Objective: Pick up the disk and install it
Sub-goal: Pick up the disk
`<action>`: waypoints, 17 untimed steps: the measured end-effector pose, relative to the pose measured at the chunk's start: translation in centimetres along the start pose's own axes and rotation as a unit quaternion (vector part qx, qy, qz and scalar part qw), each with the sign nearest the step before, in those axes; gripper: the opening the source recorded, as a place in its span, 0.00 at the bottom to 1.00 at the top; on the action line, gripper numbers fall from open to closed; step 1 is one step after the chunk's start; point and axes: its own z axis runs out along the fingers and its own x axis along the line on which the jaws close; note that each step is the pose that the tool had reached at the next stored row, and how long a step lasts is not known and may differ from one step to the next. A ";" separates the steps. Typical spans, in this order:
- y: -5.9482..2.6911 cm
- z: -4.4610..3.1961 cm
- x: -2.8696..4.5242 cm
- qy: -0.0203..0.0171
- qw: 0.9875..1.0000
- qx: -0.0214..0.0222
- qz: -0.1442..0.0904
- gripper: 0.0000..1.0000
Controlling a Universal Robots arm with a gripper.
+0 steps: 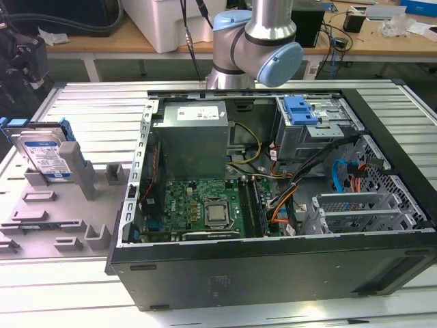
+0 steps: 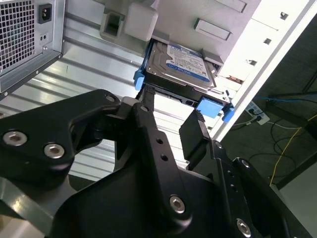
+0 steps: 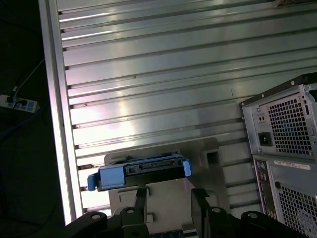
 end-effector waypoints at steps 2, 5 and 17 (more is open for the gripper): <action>0.00 0.01 0.00 0.000 1.000 0.000 0.000 0.48; 0.00 0.01 0.00 0.004 1.000 0.000 -0.027 0.48; 0.14 0.04 0.02 0.019 0.991 -0.008 -0.131 0.48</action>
